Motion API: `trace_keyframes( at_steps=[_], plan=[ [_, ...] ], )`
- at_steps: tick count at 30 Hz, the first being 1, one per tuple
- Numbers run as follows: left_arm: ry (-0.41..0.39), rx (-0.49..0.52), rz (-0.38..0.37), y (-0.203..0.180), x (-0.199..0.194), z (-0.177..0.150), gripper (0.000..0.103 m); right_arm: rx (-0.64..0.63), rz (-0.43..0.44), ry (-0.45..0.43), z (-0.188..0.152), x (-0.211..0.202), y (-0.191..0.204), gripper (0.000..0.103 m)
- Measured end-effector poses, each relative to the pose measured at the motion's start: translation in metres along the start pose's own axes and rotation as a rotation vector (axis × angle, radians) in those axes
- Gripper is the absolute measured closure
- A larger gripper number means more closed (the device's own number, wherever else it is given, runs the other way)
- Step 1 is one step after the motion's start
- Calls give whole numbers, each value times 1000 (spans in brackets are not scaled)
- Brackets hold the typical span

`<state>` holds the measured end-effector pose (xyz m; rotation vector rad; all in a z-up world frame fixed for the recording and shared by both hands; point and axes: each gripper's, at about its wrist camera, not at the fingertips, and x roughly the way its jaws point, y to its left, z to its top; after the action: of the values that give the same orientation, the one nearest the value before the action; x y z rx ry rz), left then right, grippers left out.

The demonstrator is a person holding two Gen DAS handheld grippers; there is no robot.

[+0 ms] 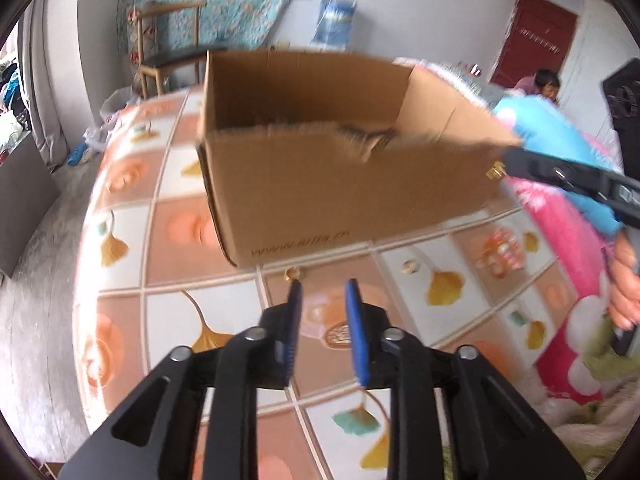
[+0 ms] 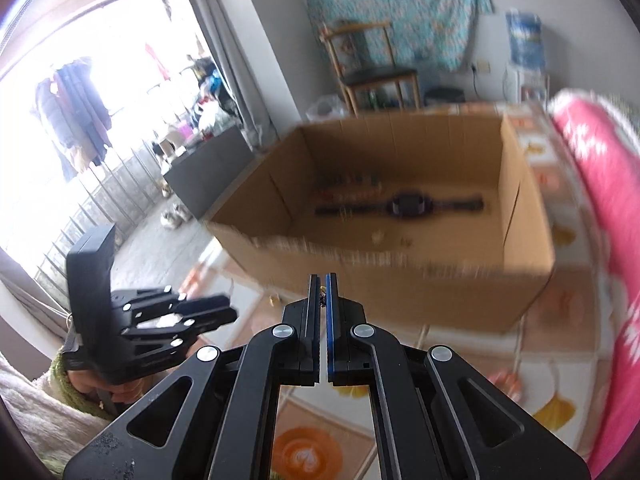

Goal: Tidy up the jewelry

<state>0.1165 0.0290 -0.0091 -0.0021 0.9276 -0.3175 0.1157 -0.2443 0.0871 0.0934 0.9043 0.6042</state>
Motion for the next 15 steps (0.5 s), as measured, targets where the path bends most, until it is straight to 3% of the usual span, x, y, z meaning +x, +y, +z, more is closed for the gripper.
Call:
trace_keyframes(
  at_steps=[7, 15],
  plan=[
    [36, -75, 15, 13, 38, 5, 75, 74, -49, 119, -33, 34, -15, 102],
    [10, -76, 41, 8, 45, 4, 75, 77, -60, 144, -35, 45, -19, 102]
  ],
)
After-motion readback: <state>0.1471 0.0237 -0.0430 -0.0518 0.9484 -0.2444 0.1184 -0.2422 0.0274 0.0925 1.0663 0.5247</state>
